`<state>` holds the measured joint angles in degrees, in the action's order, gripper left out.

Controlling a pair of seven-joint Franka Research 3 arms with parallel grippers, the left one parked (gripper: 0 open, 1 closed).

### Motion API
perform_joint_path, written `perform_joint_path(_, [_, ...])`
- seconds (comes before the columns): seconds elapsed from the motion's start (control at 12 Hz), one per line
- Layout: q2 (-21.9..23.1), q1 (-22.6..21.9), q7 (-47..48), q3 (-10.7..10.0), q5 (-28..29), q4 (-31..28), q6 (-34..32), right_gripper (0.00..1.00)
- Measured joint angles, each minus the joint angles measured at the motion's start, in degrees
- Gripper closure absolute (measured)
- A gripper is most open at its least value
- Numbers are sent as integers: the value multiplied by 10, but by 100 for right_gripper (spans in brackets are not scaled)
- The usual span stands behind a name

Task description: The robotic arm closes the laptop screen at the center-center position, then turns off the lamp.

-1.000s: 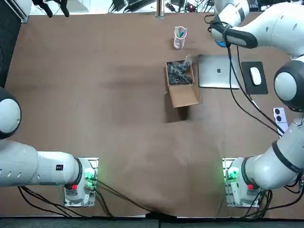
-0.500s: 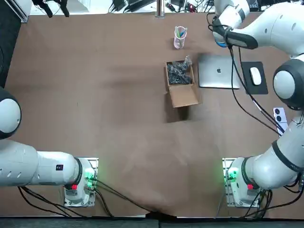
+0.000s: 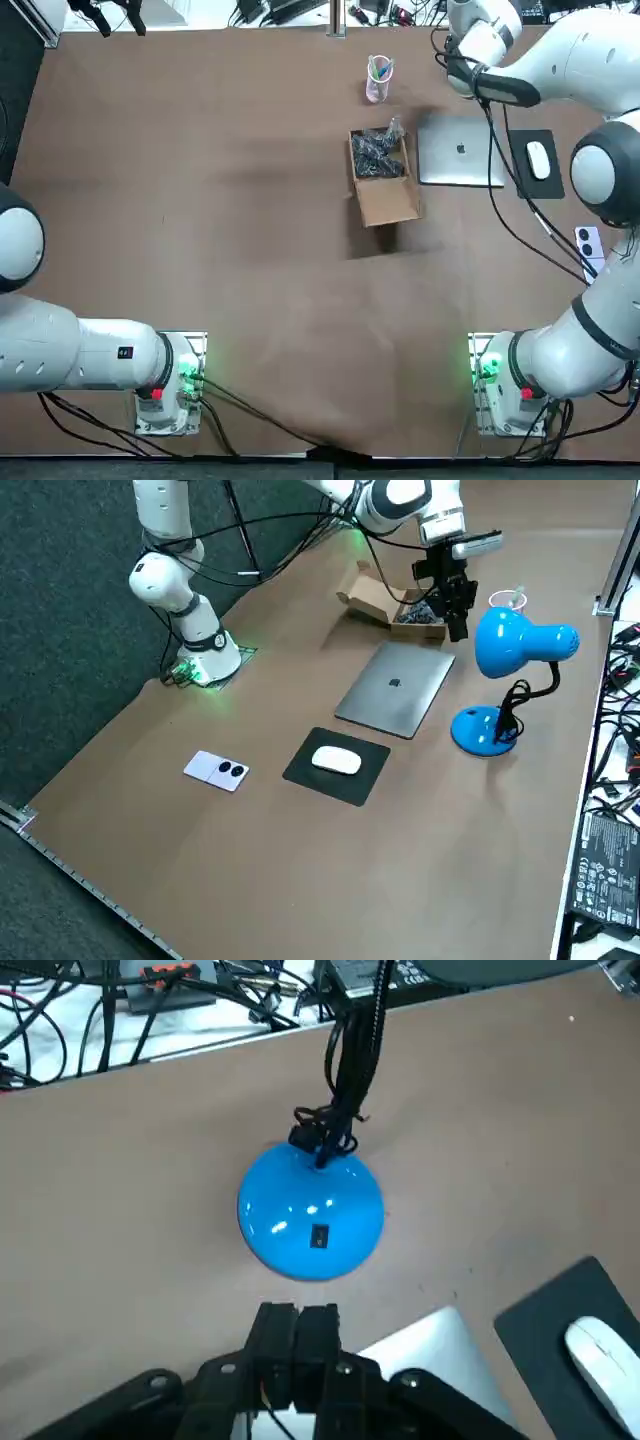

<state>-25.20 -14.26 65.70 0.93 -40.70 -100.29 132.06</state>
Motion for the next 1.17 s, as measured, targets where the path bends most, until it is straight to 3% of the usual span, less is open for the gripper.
perform_joint_path(0.67, [-58, 39, 1, -3, -19, 0, 99, 98])
perform_joint_path(1.17, [-93, 65, 1, -3, -65, 0, 161, 98])
